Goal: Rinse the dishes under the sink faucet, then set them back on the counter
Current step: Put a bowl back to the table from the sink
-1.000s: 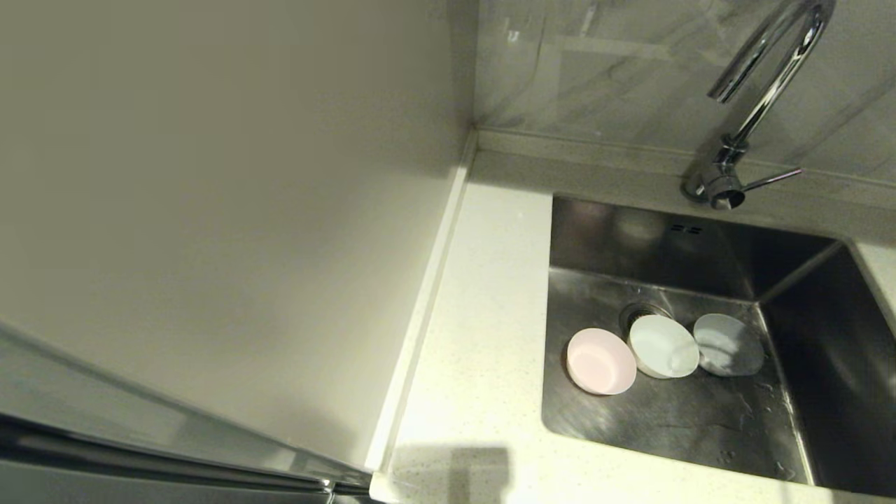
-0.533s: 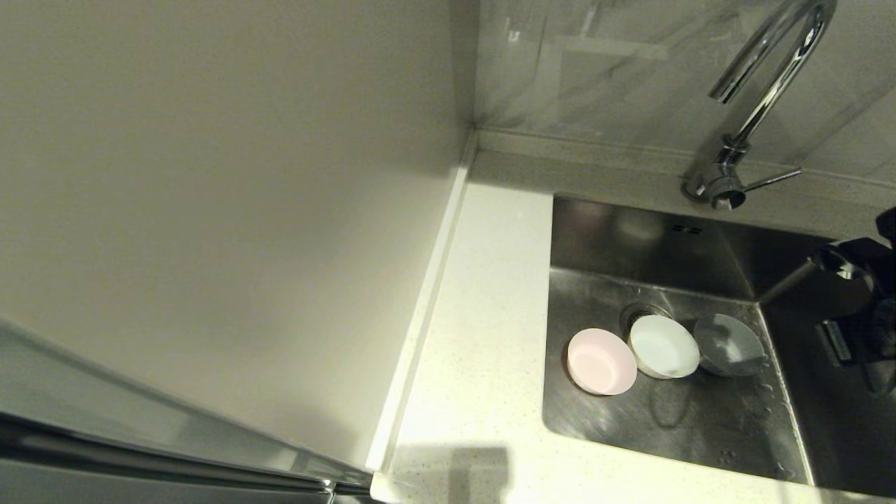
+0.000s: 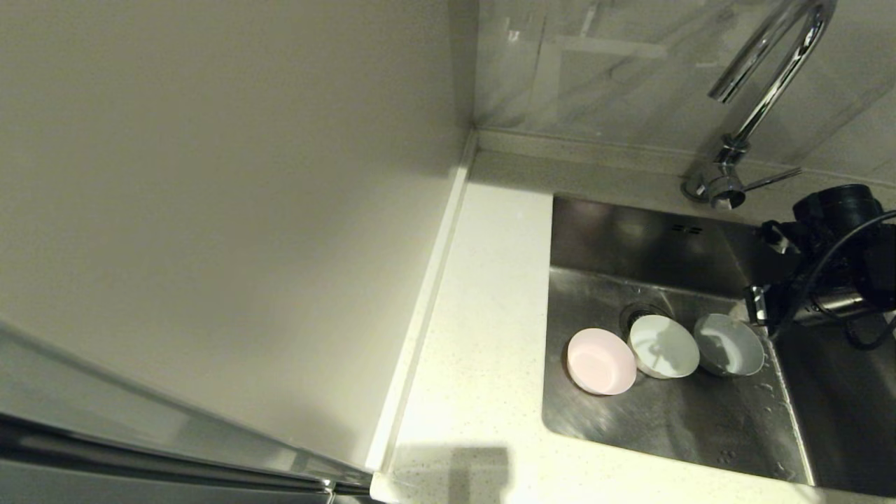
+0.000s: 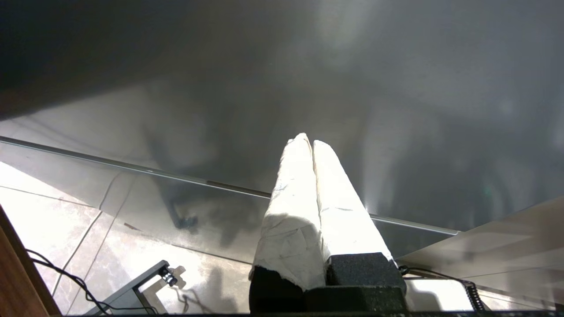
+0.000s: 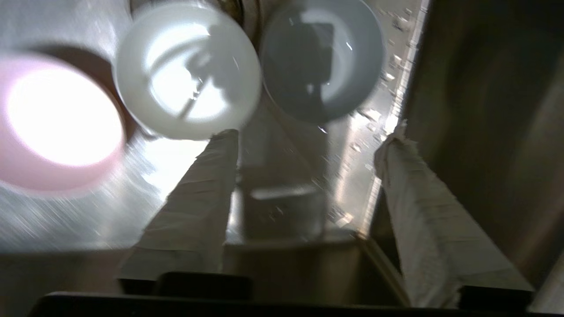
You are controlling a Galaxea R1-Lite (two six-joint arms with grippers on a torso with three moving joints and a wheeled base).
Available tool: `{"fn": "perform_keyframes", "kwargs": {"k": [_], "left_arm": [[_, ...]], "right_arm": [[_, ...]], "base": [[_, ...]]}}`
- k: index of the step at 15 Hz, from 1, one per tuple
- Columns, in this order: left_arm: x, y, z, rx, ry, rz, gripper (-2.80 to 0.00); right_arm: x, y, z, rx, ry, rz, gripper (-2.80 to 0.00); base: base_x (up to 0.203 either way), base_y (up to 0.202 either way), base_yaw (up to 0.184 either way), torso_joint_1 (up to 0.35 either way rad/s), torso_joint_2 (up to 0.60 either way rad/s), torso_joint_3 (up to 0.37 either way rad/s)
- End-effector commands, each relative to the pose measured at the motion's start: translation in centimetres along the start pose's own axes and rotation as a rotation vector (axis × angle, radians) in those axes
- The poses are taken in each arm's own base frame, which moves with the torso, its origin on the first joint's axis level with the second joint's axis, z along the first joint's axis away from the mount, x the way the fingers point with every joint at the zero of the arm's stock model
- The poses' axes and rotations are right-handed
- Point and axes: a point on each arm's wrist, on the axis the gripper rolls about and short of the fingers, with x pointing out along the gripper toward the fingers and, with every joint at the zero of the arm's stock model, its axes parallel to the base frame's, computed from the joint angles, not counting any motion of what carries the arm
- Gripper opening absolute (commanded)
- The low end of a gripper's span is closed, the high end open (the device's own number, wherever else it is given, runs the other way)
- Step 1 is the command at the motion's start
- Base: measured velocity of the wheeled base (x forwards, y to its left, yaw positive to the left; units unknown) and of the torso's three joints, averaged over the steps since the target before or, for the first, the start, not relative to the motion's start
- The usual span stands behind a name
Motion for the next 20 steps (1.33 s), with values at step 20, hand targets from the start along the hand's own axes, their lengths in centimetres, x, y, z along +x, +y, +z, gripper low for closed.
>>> {"fn": "perform_keyframes", "kwargs": {"k": [20], "left_arm": [[0.0, 0.0, 0.0, 0.000, -0.003, 0.001, -2.80]], "right_arm": [[18.0, 4.8, 2.0, 0.384, 0.043, -0.311, 0.00]], "base": [[0.000, 0.000, 0.000, 0.000, 0.00, 0.000]]}}
